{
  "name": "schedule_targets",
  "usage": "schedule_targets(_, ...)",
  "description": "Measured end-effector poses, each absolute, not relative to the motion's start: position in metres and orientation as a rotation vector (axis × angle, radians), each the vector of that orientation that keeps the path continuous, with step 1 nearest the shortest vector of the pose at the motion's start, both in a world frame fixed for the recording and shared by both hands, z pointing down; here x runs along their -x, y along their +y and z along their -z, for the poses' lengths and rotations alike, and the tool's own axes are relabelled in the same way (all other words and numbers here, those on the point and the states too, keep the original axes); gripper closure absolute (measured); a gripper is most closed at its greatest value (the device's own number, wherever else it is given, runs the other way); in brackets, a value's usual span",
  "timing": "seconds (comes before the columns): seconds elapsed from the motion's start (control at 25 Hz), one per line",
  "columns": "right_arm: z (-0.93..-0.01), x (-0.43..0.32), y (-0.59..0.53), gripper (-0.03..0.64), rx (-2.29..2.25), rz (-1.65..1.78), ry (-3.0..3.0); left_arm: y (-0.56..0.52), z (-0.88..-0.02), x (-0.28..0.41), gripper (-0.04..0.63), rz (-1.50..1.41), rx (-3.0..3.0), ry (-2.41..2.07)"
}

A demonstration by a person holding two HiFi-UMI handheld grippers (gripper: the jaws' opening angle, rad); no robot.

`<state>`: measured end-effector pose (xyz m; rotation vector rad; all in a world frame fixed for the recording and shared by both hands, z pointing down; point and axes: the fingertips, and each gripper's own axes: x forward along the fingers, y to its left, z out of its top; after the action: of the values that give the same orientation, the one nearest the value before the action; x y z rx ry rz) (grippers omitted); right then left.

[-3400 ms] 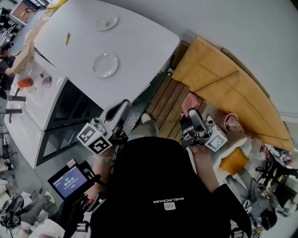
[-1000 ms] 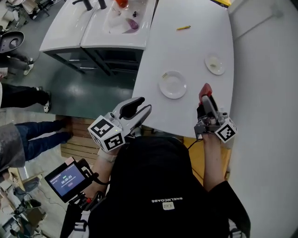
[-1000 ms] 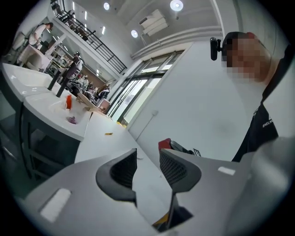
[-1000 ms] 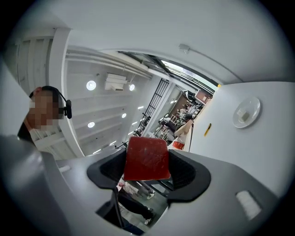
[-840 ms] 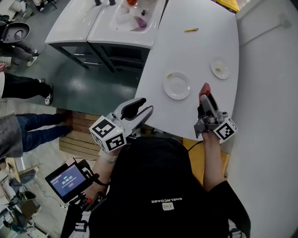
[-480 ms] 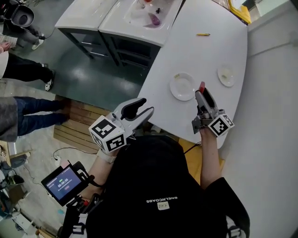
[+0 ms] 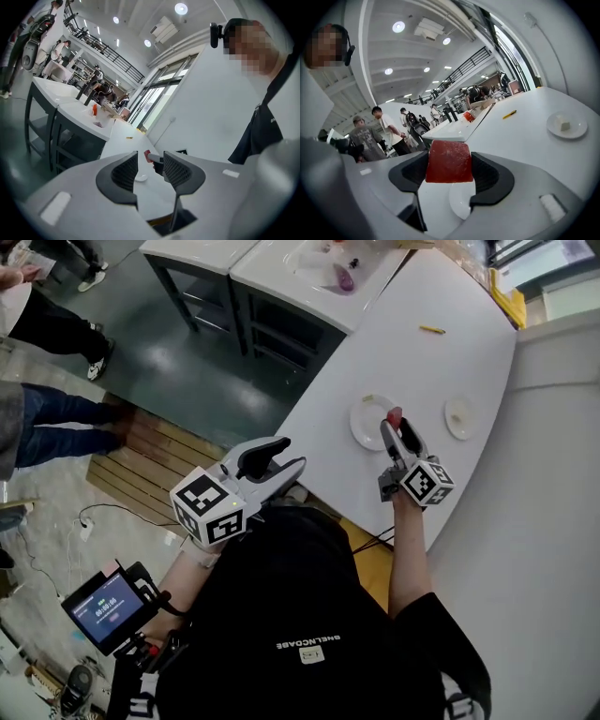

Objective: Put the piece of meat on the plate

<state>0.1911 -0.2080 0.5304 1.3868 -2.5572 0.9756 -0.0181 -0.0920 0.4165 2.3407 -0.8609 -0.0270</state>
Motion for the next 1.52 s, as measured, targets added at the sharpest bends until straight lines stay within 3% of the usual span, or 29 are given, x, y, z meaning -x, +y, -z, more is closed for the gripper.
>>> schedule_targets(0.72, -0.621, -0.171, -0.244, 0.331, -1.168, -0.792, -2.272, -0.112, -0.422, 0.051, 0.42, 0.083, -2.261, -0.998)
schedule_targets(1.52, -0.642, -0.158, -0.248, 0.331, -1.086, -0.536, -2.157, -0.111, -0.428, 0.064, 0.421, 0.107, -2.209, -1.024)
